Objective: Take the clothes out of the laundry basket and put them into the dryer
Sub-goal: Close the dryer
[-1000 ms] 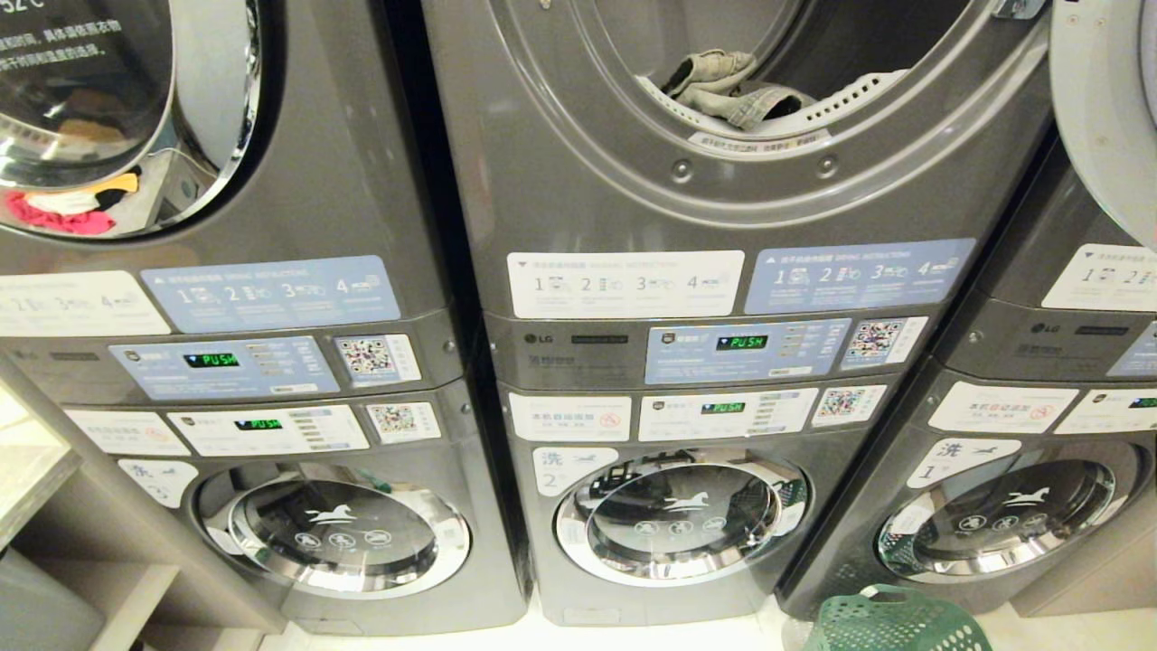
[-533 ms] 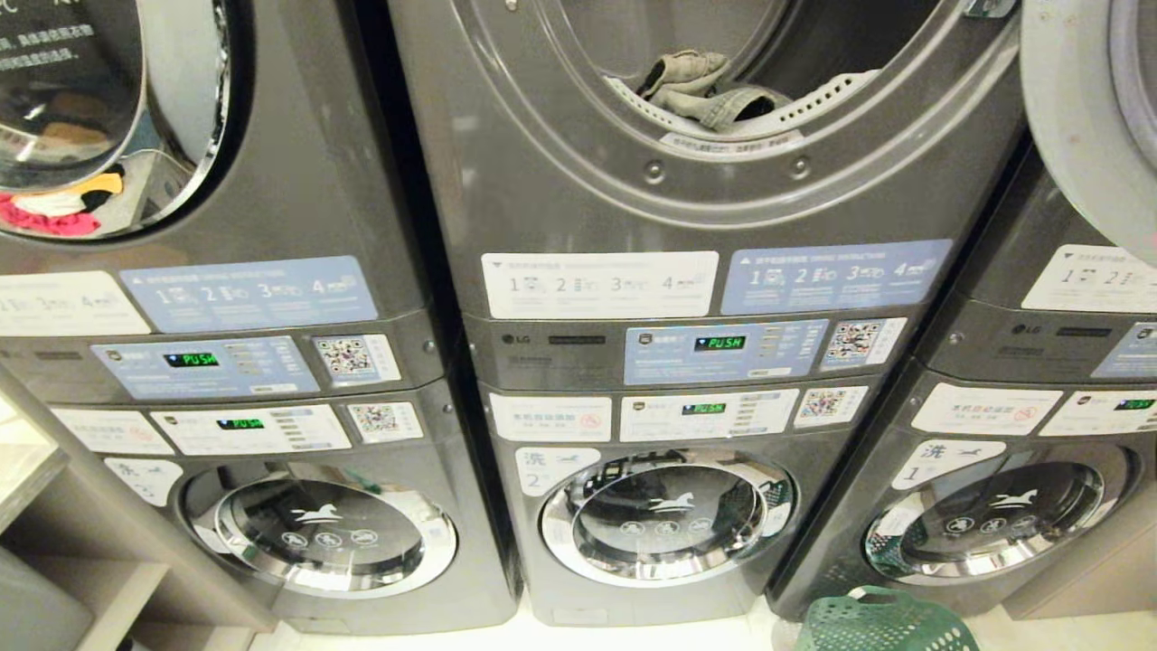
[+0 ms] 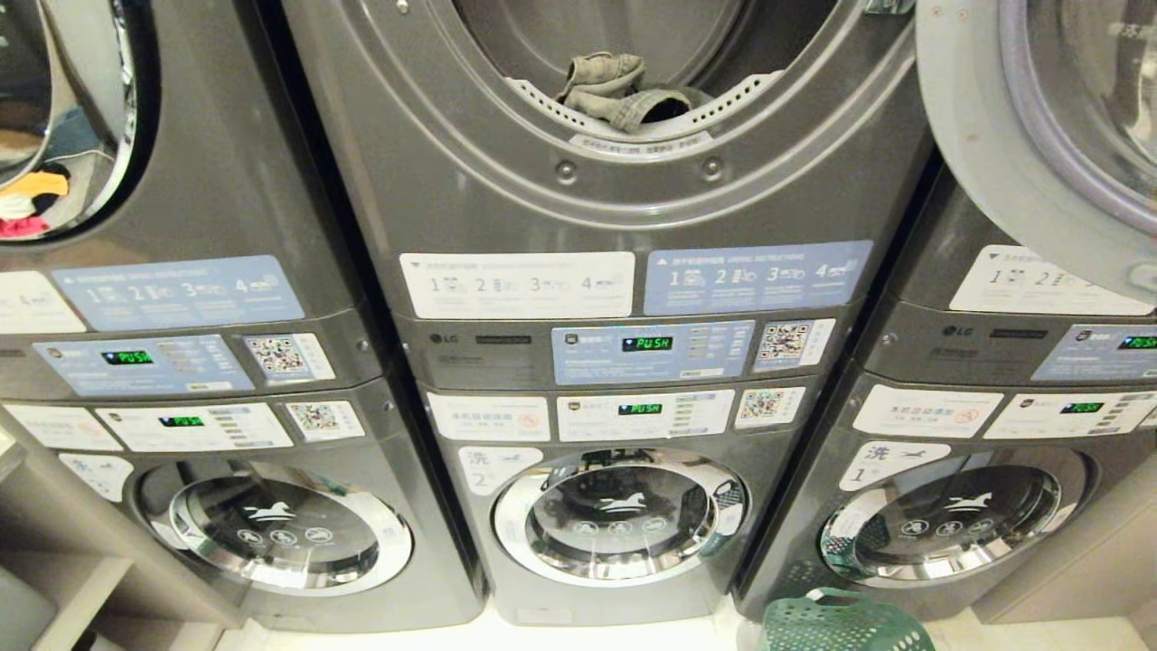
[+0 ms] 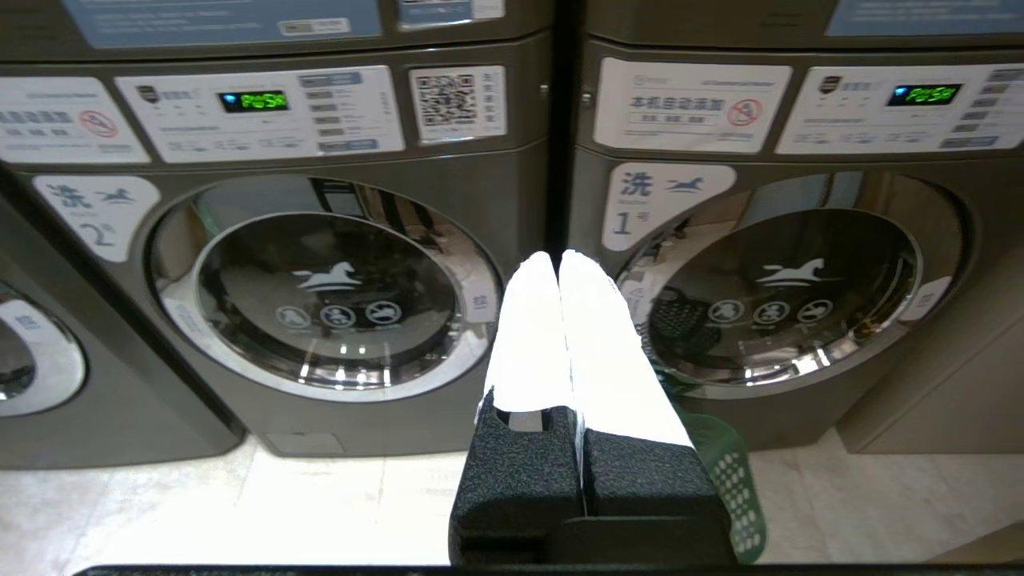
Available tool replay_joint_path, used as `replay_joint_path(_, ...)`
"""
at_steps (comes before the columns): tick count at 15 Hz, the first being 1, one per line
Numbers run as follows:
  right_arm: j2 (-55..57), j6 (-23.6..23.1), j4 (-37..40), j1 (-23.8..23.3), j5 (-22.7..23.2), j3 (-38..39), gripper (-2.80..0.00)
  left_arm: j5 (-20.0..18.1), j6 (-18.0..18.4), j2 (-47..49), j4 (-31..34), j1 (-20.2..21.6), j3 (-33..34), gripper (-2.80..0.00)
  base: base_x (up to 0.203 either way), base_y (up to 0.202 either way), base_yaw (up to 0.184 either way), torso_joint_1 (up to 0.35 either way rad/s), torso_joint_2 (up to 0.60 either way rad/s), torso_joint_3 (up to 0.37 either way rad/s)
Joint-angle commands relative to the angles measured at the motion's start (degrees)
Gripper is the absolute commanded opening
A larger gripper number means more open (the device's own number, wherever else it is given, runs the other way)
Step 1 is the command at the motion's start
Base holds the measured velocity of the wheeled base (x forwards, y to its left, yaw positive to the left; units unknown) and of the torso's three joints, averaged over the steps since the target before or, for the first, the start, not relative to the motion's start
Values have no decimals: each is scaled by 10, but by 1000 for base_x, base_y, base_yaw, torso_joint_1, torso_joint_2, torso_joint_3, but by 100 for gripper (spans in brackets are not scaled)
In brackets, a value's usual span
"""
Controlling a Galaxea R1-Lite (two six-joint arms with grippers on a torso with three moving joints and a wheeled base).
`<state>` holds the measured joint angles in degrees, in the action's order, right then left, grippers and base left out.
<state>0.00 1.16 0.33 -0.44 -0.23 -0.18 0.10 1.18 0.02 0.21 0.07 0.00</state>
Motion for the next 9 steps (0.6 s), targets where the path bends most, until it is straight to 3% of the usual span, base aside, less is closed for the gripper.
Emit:
replay_joint_path(1, 1, -2, 1, 0, 1, -1, -280, 0, 0, 0, 0, 0, 0, -280, 0, -196, -1, 4, 7, 0)
replay_joint_path(9, 1, -2, 1, 0, 1, -1, -280, 1, -7, 0, 0, 0, 0, -280, 0, -196, 1, 6, 3, 4)
